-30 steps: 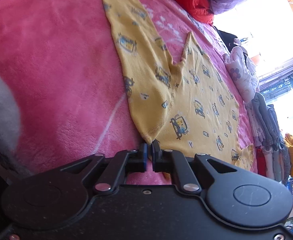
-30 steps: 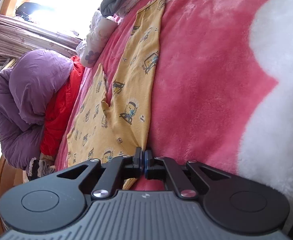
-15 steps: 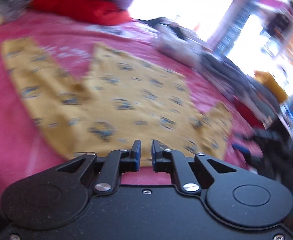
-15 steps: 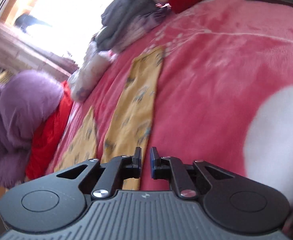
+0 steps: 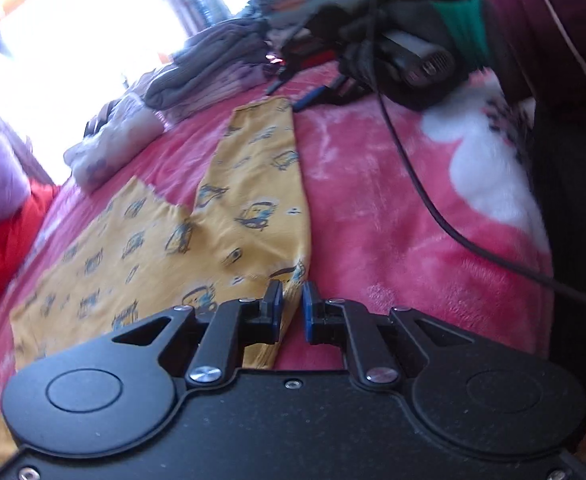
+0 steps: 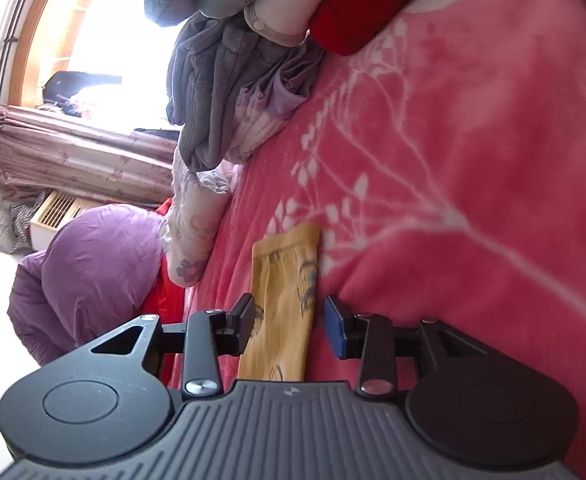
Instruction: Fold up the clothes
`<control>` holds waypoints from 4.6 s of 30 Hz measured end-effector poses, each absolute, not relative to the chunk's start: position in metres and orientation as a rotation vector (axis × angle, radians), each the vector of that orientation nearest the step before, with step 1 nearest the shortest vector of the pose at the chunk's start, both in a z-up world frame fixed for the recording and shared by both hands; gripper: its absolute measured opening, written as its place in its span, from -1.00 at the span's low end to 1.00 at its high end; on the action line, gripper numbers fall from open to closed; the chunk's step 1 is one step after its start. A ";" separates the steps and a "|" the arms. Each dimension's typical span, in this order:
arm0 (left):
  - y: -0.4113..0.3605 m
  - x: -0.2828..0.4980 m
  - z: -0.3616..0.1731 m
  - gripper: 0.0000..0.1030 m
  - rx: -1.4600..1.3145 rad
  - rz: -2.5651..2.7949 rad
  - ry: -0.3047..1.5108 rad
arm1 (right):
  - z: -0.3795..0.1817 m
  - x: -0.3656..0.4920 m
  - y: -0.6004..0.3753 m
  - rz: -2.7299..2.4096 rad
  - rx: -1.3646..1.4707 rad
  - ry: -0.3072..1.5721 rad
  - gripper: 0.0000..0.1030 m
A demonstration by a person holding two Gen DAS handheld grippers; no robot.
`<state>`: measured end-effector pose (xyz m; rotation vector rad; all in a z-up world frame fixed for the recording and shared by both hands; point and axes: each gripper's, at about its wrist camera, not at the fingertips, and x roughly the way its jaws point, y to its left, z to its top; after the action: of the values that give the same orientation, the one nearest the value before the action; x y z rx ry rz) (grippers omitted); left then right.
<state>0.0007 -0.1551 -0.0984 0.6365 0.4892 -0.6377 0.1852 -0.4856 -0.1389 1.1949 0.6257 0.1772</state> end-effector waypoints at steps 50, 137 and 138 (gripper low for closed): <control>-0.166 -0.007 -0.101 -0.78 0.700 -0.596 0.386 | -0.102 0.157 -0.502 -0.082 0.844 0.462 -0.25; -0.067 0.016 -0.063 -0.22 0.312 -0.550 0.608 | -0.081 0.053 -0.347 0.030 0.580 0.565 -0.62; -0.051 0.024 -0.060 -0.22 0.248 -0.501 0.624 | -0.079 0.056 -0.341 0.051 0.566 0.569 -0.59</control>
<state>0.0237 -0.0513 -0.0603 0.2479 0.6238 -0.5010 0.0557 -0.3407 -0.0791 0.5664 0.5686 0.0508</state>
